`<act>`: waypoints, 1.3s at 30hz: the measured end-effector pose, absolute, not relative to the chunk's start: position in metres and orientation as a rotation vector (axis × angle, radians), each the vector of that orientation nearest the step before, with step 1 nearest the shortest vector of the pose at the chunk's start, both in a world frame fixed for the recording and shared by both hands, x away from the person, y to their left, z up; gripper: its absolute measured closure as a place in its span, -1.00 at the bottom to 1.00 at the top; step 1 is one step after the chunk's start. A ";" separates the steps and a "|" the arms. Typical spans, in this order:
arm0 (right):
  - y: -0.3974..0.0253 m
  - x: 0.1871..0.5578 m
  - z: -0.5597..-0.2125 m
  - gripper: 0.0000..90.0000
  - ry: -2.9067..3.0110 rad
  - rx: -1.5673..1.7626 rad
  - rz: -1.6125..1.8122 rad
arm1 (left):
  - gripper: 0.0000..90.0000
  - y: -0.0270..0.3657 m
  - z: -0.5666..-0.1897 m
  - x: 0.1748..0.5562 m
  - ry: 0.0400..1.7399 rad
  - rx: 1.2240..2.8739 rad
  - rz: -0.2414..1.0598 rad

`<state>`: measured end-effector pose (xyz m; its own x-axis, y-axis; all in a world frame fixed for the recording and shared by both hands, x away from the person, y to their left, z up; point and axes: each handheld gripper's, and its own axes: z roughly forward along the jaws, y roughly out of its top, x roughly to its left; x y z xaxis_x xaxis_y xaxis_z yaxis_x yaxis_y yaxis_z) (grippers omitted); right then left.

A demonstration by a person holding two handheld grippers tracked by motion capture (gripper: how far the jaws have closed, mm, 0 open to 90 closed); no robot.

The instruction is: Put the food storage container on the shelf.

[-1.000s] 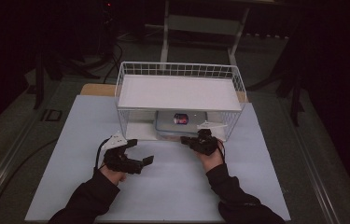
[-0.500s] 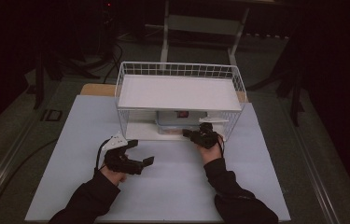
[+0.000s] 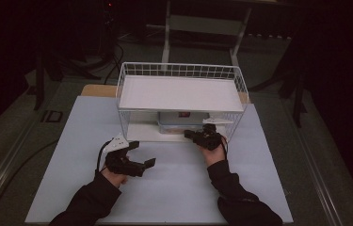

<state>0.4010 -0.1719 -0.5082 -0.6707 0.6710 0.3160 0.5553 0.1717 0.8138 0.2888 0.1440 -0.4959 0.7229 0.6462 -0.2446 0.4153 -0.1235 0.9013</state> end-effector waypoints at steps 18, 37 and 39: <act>-0.198 0.343 -0.504 -0.60 2.358 1.125 1.654 | -0.97 0.143 -0.493 0.283 0.825 1.755 0.246; -0.243 0.286 -0.504 -0.62 2.296 1.088 1.587 | -0.97 0.144 -0.494 0.275 0.807 1.763 0.260; -0.247 0.282 -0.505 -0.63 2.308 1.082 1.568 | -0.97 0.143 -0.494 0.275 0.804 1.766 0.257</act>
